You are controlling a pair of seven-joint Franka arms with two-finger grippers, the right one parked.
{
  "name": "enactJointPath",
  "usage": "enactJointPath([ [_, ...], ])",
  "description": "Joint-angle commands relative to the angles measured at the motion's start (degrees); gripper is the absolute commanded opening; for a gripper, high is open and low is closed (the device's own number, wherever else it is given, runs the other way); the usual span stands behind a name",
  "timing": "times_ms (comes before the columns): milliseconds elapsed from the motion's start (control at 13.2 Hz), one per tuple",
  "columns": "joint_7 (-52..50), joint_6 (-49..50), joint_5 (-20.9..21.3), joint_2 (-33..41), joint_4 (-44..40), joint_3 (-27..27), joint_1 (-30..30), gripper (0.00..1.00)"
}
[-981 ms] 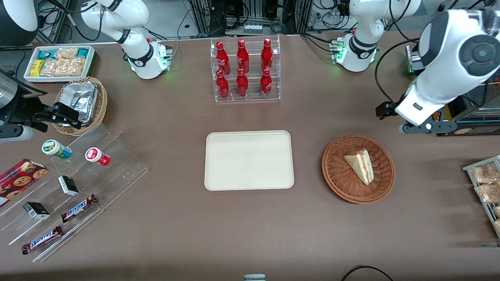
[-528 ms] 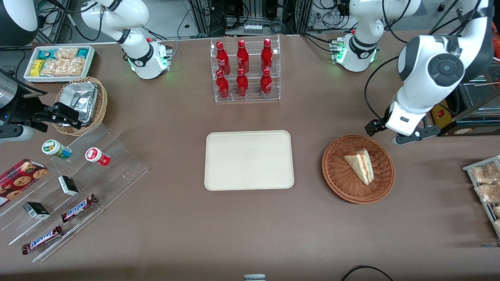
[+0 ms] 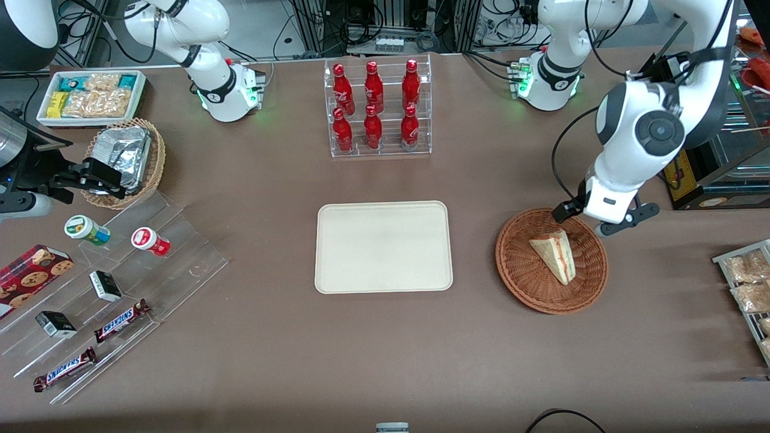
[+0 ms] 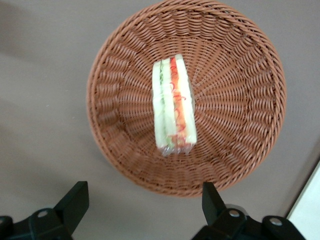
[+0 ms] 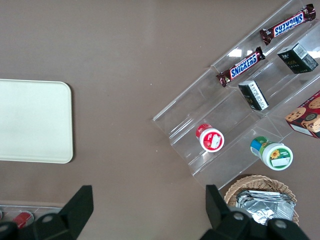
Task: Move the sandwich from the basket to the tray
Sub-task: 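Lower the left gripper and close it on the wrapped sandwich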
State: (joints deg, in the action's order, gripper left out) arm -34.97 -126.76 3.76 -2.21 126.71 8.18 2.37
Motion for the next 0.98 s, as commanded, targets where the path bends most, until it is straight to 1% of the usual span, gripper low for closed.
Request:
enactJointPath([
  [0, -1.15, -3.22, 0.29, -3.31, -0.23, 0.70, -0.43, 1.00],
  [453, -0.80, -12.97, 0.37, -10.70, -0.32, 0.61, -0.78, 1.00],
  [528, -0.80, -14.90, 0.37, -12.01, -0.32, 0.61, -0.87, 0.99],
  [604, -0.80, -16.31, 0.37, -12.90, -0.32, 0.61, -0.87, 0.97],
  [679, -0.80, -17.37, 0.37, -13.60, -0.32, 0.61, -0.96, 0.84],
  [906, -0.71, -16.86, 0.46, -13.26, -0.23, 0.52, -1.05, 0.09],
])
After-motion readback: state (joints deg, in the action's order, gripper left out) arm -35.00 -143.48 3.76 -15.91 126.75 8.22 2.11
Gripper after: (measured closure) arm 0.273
